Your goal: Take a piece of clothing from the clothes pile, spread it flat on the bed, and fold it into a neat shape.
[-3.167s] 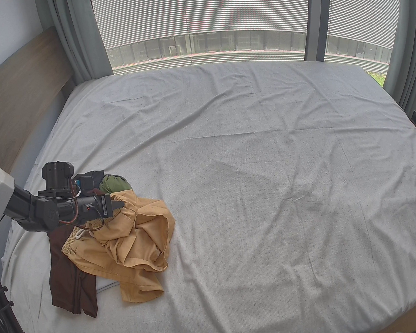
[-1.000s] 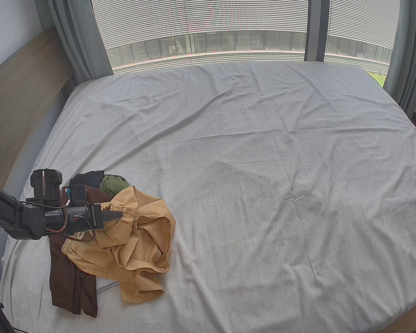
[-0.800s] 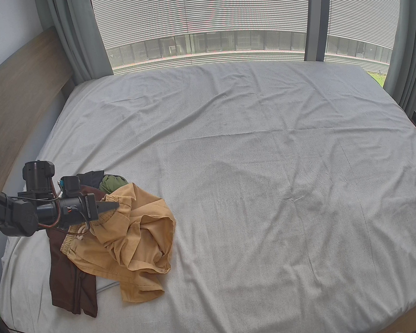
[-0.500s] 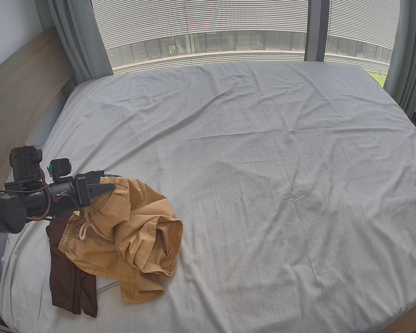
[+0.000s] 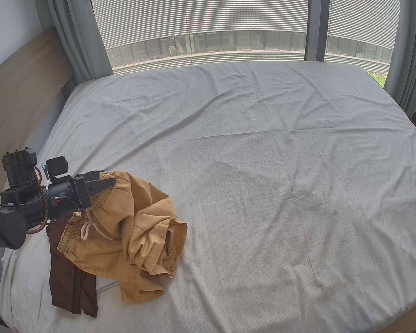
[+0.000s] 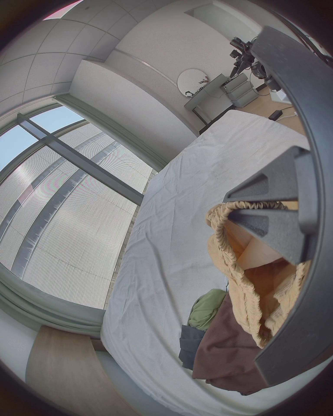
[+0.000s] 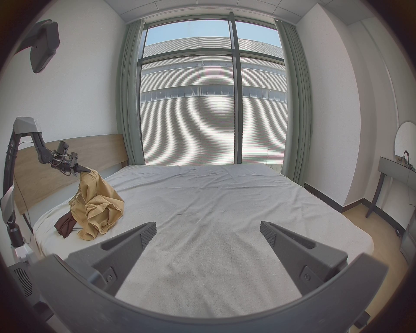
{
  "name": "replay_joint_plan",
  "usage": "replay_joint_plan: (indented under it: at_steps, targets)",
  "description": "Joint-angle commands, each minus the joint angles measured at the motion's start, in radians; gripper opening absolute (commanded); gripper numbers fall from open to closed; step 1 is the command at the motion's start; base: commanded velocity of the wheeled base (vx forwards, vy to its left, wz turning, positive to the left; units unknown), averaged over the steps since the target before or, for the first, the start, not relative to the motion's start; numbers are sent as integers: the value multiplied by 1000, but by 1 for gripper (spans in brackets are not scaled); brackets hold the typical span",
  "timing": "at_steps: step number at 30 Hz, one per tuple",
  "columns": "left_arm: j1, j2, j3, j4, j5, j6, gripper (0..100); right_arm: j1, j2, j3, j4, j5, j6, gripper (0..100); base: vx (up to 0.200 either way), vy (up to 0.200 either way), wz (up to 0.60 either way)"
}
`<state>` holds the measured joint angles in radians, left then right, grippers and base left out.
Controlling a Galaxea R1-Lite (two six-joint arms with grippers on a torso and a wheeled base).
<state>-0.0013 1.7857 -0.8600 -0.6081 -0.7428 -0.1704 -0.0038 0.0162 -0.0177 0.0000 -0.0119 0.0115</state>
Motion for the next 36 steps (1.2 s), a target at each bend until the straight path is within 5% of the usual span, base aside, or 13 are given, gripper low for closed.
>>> replay_joint_plan:
  at_steps: [1,13,20,25,36]
  targets:
    - [-34,-16,22,-4,0,-1,0,-1,-16,18,0,0,2,100,0,0,0]
    - [-66,-63,30,-13,5,-70,0,1,-16,18,-2,0,2,100,0,0,0]
    - [-149,-100,24,-157,14,-284,0,1,-16,18,-2,0,1,100,0,0,0]
    - [-227,-91,10,-259,108,-380,0,1,-16,18,0,0,1,100,0,0,0]
    - [-286,-69,-80,-254,145,-405,0,1,-16,18,-2,0,2,100,0,0,0]
